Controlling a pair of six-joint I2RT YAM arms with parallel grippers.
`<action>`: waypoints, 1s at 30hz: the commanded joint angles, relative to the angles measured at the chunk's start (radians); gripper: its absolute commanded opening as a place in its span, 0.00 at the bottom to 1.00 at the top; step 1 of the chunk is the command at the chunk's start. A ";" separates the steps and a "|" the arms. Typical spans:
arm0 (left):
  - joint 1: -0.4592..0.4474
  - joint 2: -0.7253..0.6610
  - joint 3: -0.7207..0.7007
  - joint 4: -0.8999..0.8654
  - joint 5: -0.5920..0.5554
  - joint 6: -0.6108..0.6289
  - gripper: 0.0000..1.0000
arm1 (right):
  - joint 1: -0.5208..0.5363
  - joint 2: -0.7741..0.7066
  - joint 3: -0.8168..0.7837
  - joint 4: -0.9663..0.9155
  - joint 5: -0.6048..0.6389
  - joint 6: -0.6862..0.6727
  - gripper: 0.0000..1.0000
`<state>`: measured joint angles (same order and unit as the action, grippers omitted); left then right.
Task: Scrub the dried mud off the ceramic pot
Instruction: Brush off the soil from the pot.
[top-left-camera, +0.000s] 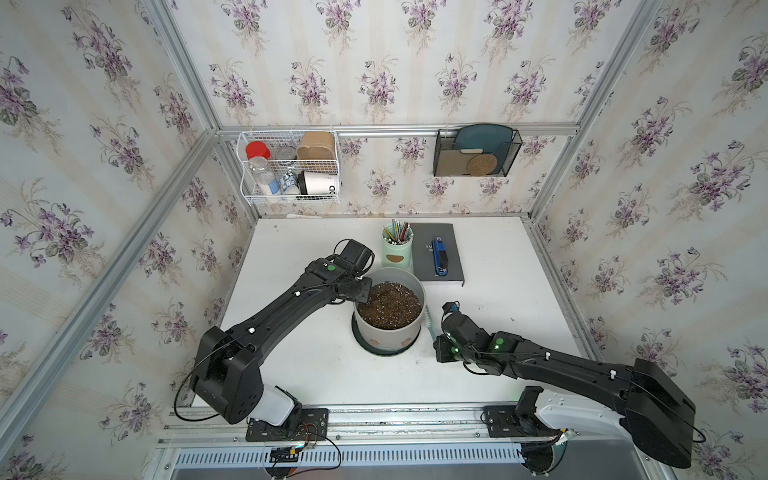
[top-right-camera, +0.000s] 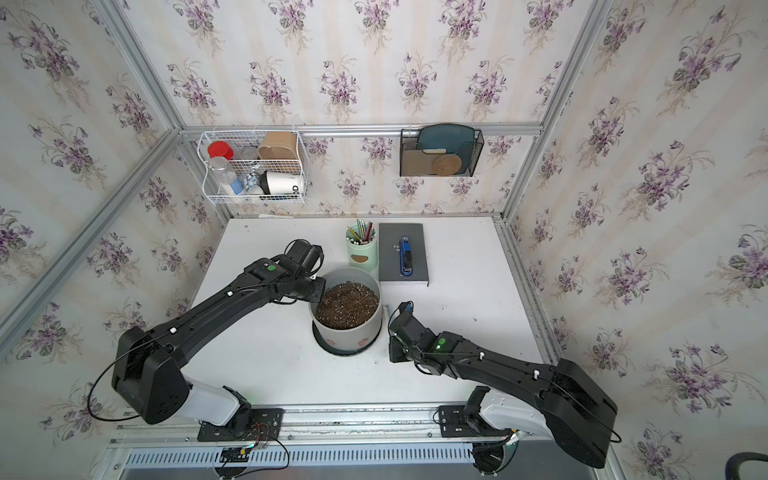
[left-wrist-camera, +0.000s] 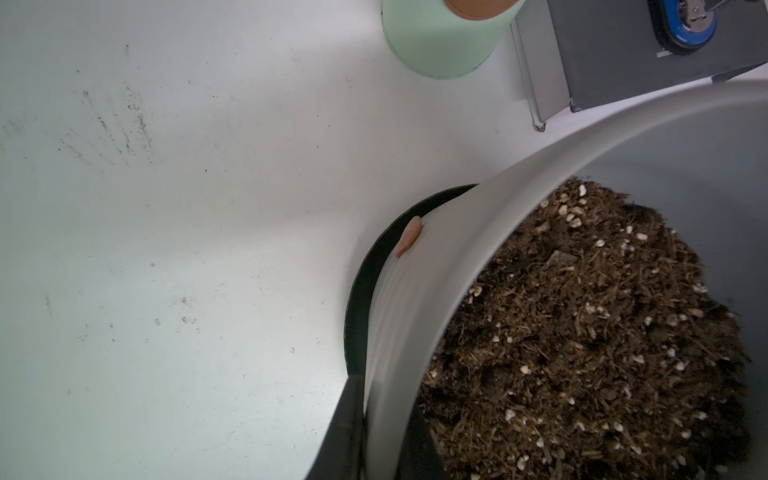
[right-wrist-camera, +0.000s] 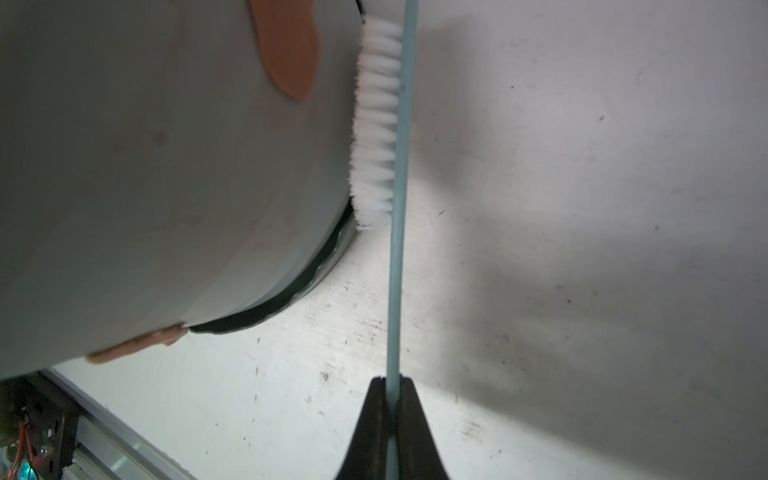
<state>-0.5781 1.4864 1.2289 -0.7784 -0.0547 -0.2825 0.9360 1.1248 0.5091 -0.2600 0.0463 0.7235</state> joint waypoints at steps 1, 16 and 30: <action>0.000 -0.011 0.009 0.011 0.051 -0.026 0.06 | 0.015 -0.031 -0.001 0.040 -0.032 0.025 0.00; -0.001 0.005 -0.002 0.027 0.049 -0.056 0.00 | 0.029 -0.144 0.012 -0.011 0.047 0.108 0.00; -0.002 0.002 -0.010 0.023 0.021 -0.075 0.00 | -0.011 -0.158 0.015 -0.132 0.135 0.139 0.00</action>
<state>-0.5800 1.4872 1.2236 -0.7734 -0.0593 -0.2974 0.9325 0.9558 0.5278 -0.3656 0.1455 0.8387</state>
